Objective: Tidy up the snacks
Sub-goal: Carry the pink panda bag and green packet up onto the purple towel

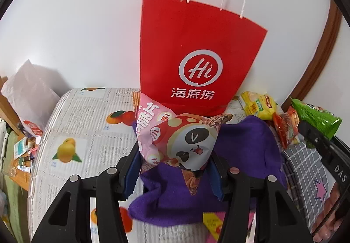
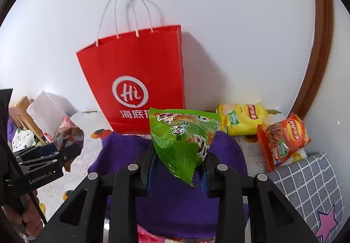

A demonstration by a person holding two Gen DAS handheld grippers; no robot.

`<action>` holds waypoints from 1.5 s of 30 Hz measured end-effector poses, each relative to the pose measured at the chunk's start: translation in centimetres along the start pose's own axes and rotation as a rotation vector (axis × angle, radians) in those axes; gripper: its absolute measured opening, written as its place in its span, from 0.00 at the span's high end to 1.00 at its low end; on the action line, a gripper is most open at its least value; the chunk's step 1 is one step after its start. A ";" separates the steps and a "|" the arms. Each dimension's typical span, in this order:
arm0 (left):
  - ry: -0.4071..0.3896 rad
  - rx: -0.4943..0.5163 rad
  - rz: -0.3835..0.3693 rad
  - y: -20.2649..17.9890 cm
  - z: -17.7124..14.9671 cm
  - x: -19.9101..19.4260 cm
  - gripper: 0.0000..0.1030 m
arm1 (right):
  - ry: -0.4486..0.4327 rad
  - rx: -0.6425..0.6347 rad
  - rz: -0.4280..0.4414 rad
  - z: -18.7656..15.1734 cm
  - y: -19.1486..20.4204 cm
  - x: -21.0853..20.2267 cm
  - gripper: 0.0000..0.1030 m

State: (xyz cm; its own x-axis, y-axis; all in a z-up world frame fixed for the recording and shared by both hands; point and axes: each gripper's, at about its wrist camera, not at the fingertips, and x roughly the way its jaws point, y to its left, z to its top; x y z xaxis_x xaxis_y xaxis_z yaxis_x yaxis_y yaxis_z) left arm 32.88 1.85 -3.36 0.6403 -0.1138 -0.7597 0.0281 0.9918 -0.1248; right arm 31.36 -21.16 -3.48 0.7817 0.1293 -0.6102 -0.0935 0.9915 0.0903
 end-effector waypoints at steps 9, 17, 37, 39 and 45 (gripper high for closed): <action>0.045 0.023 0.022 -0.1 0.4 4.3 0.49 | 0.077 0.049 0.023 0.5 -1.7 5.4 0.69; 0.095 0.015 0.015 0.4 0.0 6.5 0.49 | 0.128 0.014 0.037 0.1 -1.8 7.1 0.68; 0.135 0.026 0.049 -0.2 -0.7 8.3 0.48 | 0.336 0.001 -0.024 -1.6 -4.3 11.3 0.68; 0.135 0.031 0.048 -0.4 -0.8 8.4 0.47 | 0.352 -0.004 -0.022 -1.7 -4.1 11.6 0.68; 0.137 0.040 0.043 -0.8 -0.9 8.5 0.47 | 0.371 -0.017 -0.017 -1.9 -3.7 11.9 0.68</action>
State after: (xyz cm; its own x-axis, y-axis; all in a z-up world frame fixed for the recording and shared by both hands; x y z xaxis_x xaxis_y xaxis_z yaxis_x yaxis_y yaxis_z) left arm 37.61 0.01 -10.32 0.5308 -0.0757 -0.8441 0.0355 0.9971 -0.0671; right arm 39.78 -23.22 -12.54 0.5066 0.1054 -0.8557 -0.0951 0.9933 0.0660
